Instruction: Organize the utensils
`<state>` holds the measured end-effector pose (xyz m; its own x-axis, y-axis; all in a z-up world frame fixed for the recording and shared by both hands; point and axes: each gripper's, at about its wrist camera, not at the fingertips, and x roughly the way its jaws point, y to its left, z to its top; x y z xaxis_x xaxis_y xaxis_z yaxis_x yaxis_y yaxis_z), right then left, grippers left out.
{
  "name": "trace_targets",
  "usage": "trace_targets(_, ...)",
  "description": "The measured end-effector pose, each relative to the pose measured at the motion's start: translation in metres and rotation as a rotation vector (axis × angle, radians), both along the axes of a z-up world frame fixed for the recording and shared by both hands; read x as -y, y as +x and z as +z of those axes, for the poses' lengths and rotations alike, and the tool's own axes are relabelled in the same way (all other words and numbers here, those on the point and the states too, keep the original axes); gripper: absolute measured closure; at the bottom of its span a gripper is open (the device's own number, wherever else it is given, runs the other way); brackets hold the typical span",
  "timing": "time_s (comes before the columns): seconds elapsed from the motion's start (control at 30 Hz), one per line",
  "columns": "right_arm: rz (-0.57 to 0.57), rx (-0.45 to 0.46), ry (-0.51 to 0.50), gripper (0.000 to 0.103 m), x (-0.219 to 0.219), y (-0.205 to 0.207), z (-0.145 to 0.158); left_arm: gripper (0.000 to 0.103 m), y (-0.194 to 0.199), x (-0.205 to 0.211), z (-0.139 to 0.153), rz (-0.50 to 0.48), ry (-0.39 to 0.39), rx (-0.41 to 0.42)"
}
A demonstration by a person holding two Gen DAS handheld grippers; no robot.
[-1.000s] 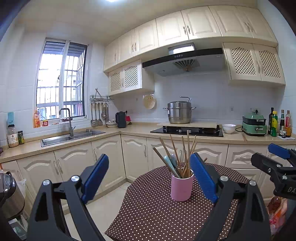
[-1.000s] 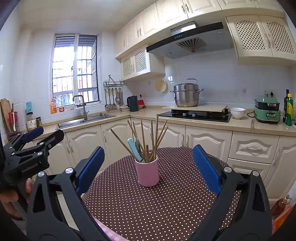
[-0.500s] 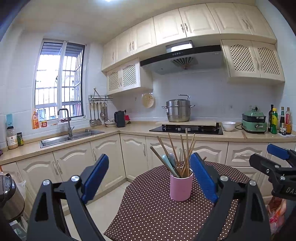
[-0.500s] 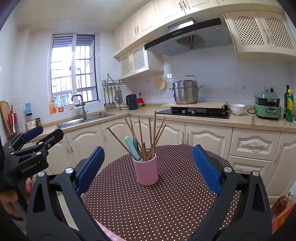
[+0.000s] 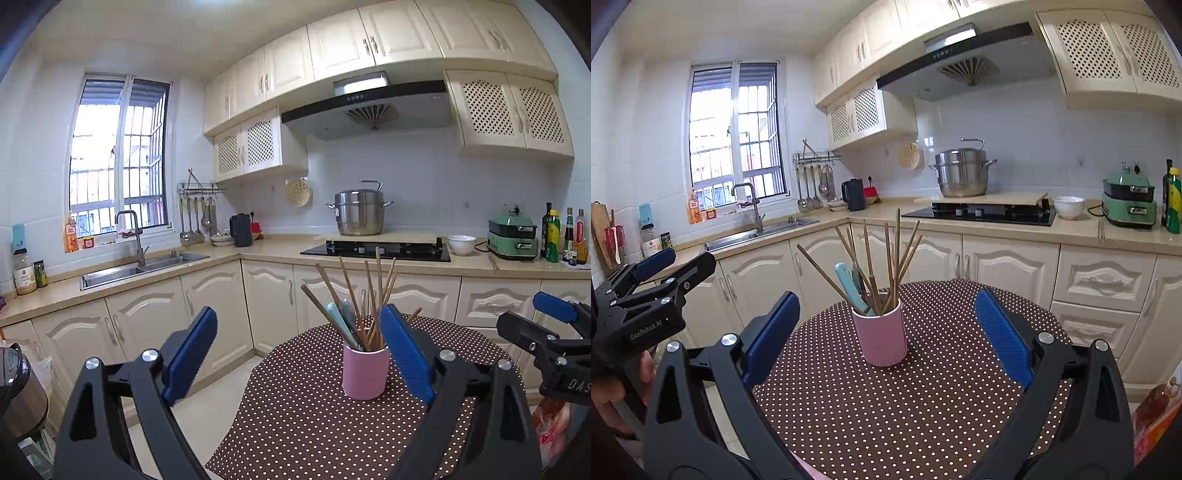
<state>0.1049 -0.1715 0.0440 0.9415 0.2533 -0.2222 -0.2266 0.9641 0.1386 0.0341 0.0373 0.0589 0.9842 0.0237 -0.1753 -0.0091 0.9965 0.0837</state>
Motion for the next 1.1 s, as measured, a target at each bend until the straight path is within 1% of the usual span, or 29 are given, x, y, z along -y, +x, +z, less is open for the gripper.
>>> trace_targets(0.33, 0.001, -0.035, 0.008, 0.009, 0.003, 0.02, -0.011, 0.015, 0.025, 0.008, -0.012, 0.005, 0.006, -0.037)
trace_targets(0.83, 0.009, -0.058, 0.011, 0.009, 0.001, 0.037, -0.017, 0.015, 0.041, 0.013, -0.018, 0.015, 0.009, -0.051)
trace_targets(1.1, 0.004, -0.096, 0.015, 0.009, 0.005, 0.052, -0.028, 0.015, 0.059, 0.014, -0.031, 0.017, -0.002, -0.099)
